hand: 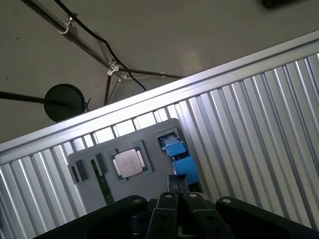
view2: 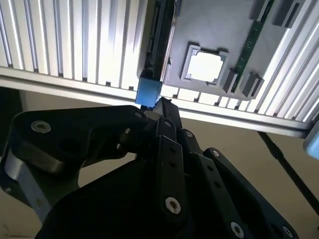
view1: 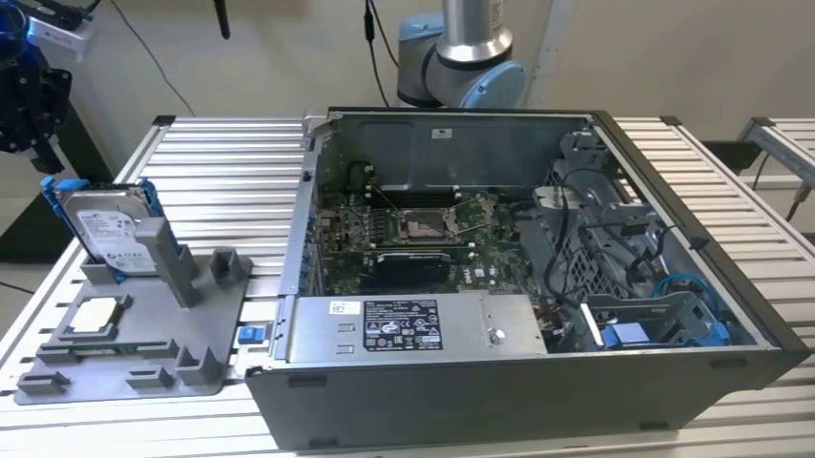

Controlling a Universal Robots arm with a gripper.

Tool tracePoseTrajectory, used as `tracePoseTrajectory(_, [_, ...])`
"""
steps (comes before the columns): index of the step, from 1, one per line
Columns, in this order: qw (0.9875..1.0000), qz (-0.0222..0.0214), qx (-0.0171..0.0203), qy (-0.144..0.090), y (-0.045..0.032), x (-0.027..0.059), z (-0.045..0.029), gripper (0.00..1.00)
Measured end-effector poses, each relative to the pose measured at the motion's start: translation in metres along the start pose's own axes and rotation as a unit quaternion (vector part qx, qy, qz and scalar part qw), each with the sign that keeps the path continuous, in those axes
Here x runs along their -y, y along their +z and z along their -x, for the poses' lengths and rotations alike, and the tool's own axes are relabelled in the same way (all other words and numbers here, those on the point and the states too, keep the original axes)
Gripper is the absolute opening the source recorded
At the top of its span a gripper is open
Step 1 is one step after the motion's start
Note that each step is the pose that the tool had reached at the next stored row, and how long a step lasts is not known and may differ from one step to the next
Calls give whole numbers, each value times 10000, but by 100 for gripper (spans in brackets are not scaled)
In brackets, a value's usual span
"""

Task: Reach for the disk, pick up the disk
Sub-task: 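Pick up the disk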

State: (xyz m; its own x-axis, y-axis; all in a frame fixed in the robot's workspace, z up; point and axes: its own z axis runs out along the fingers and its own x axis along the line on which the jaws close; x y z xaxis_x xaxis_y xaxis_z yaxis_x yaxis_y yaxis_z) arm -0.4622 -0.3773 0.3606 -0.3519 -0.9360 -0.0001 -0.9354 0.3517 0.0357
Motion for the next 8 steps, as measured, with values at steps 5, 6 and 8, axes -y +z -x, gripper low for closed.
tracePoseTrajectory(5, [9999, -60, 19, -90, 21, -5, 14, 0])
tracePoseTrajectory(6, [9999, -80, 26, -124, 29, -6, 20, 0])
tracePoseTrajectory(8, [9998, -89, 28, -179, 38, -13, 38, 0])
